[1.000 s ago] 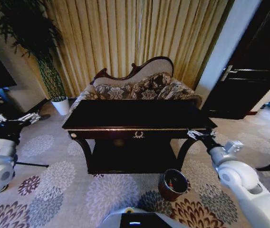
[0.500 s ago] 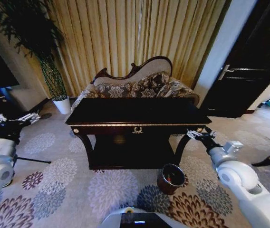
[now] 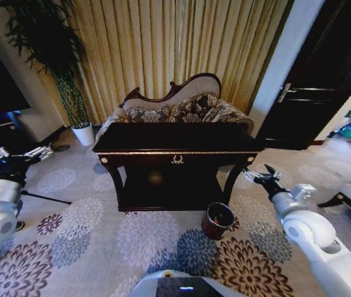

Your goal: Move to the front of the table and place the trash on the table into the trash bin.

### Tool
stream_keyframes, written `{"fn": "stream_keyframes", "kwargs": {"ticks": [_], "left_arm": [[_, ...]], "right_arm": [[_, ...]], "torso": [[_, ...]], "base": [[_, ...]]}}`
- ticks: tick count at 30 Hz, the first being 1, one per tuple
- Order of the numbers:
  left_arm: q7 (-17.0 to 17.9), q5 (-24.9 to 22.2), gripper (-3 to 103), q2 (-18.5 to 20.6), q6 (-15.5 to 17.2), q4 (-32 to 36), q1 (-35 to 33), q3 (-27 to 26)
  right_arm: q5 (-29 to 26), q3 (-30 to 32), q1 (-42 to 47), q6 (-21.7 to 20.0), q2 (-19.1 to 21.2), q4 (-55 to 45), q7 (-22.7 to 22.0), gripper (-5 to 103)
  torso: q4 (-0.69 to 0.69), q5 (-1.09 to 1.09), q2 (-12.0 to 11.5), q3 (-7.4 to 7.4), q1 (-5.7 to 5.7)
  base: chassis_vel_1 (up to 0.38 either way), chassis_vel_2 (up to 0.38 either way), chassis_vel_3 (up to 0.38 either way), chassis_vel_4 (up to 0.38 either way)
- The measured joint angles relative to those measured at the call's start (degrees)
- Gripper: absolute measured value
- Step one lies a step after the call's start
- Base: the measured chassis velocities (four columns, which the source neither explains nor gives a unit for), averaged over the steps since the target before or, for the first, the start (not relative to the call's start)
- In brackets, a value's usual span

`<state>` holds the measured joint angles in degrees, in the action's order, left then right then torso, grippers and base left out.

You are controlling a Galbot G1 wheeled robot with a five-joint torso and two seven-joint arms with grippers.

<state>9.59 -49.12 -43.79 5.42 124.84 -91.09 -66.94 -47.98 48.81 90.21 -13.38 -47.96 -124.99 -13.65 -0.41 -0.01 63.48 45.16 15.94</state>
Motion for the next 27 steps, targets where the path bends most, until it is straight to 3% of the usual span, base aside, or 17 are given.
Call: {"fn": "stream_keyframes", "kwargs": {"ticks": [27], "left_arm": [[-0.2, -0.1, 100, -0.5, -0.1, 0.6, -0.5, -0.4]], "right_arm": [[0.0, 1.1, 1.2, 0.2, -0.6, -0.1, 0.1, 100]], "torso": [[-0.02, 0.01, 0.0, 0.00, 0.01]], "base": [[0.195, -0.195, -0.198, 0.200]]}}
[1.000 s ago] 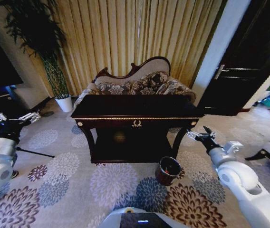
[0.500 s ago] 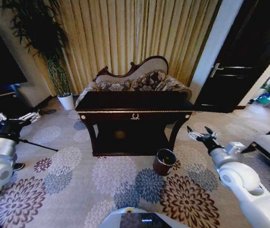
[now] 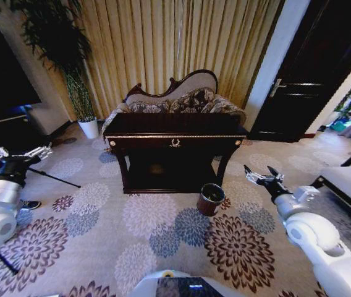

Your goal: Move to the front of the table and place the trash on the table into the trash bin.

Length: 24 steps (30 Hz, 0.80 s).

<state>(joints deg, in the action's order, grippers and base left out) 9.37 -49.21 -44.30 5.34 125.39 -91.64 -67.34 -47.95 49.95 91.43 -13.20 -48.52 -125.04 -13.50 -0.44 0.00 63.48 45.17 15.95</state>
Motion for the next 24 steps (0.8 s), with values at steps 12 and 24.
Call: {"fn": "stream_keyframes", "kwargs": {"ticks": [12, 24], "left_arm": [[-0.2, 0.3, 100, -0.4, 0.1, 0.4, -0.1, 0.1], [1.4, 2.3, 100, -1.5, -0.6, 1.4, -1.2, 1.2]], "right_arm": [[0.9, -0.4, 0.1, 1.4, -0.3, 0.6, 0.1, 100], [1.0, -0.7, 0.4, 3.9, -1.6, 1.1, 0.1, 100]], "torso": [[0.03, 0.03, 0.0, -0.03, -0.04], [0.04, 0.00, 0.0, 0.02, 0.04]], "base": [[0.226, -0.227, -0.220, 0.231], [0.074, -0.086, -0.086, 0.084]]}}
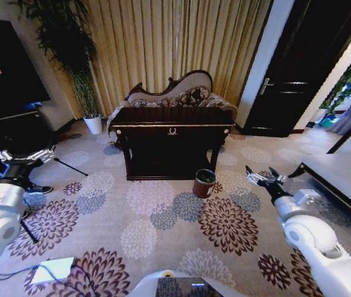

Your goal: Move to the front of the table and place the trash on the table into the trash bin.

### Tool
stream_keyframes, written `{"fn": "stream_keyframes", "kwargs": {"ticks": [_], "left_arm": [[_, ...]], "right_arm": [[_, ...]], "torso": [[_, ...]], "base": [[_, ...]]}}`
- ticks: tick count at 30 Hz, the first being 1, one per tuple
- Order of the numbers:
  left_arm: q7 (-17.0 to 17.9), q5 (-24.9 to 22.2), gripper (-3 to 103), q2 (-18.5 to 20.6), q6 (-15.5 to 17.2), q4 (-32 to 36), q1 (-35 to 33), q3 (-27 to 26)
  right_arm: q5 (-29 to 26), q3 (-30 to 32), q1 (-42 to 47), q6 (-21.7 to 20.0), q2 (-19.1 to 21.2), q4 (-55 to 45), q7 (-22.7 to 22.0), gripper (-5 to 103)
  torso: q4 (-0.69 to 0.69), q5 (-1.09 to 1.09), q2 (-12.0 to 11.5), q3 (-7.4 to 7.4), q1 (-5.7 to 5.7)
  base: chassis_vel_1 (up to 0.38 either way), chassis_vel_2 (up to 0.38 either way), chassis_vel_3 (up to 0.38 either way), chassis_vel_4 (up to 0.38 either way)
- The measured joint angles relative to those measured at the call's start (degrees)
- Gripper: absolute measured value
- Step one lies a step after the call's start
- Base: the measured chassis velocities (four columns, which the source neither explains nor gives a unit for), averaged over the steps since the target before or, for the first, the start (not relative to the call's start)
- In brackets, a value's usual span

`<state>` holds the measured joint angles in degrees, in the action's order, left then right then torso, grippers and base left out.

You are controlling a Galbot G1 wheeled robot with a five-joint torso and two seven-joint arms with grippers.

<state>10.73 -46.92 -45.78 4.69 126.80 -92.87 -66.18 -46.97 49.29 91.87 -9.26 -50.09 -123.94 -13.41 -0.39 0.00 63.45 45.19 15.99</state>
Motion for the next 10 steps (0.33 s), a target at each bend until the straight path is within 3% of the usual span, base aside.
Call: {"fn": "stream_keyframes", "kwargs": {"ticks": [10], "left_arm": [[1.1, 0.4, 100, -0.3, -0.2, 0.4, 0.1, 0.8]], "right_arm": [[0.9, 0.1, 0.4, 0.6, -0.2, 0.0, 0.0, 100]], "torso": [[-0.02, 0.00, 0.0, -0.02, -0.04]], "base": [[-0.001, 0.010, -0.001, -0.007]]}}
